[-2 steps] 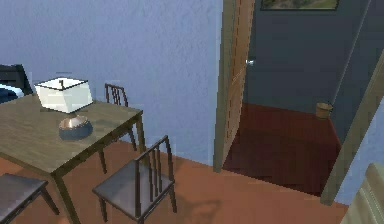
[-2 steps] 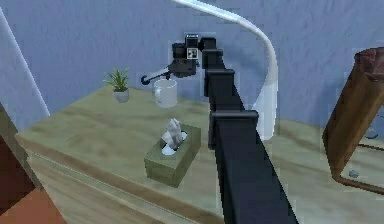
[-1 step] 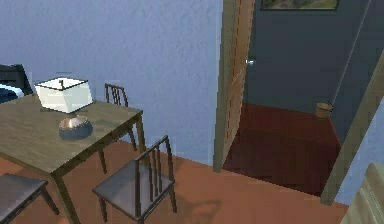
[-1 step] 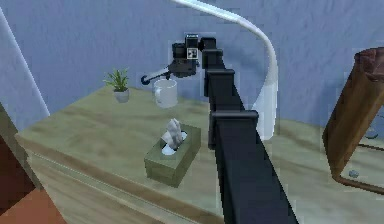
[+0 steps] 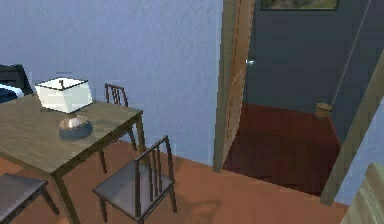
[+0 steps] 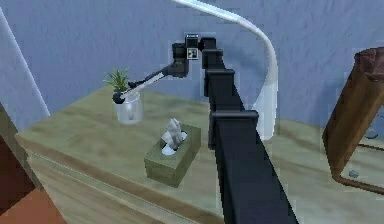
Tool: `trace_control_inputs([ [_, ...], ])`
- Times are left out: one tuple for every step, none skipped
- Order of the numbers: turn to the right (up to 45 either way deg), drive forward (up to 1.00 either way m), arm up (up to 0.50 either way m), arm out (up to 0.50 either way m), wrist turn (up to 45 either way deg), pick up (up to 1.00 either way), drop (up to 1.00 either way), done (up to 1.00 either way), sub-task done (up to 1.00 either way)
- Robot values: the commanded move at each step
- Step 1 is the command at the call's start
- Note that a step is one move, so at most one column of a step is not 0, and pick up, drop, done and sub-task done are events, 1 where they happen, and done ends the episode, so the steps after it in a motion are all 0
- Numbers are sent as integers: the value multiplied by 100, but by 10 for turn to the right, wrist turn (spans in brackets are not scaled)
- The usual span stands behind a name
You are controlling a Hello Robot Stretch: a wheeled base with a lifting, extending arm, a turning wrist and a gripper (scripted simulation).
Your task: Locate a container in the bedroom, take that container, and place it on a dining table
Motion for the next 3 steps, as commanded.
trace_control_inputs([
  [0,0,0,0,-450,0,0,0,0],
  [0,0,0,0,-60,0,0,0,0],
  [0,0,0,-48,0,0,0,0,0],
])
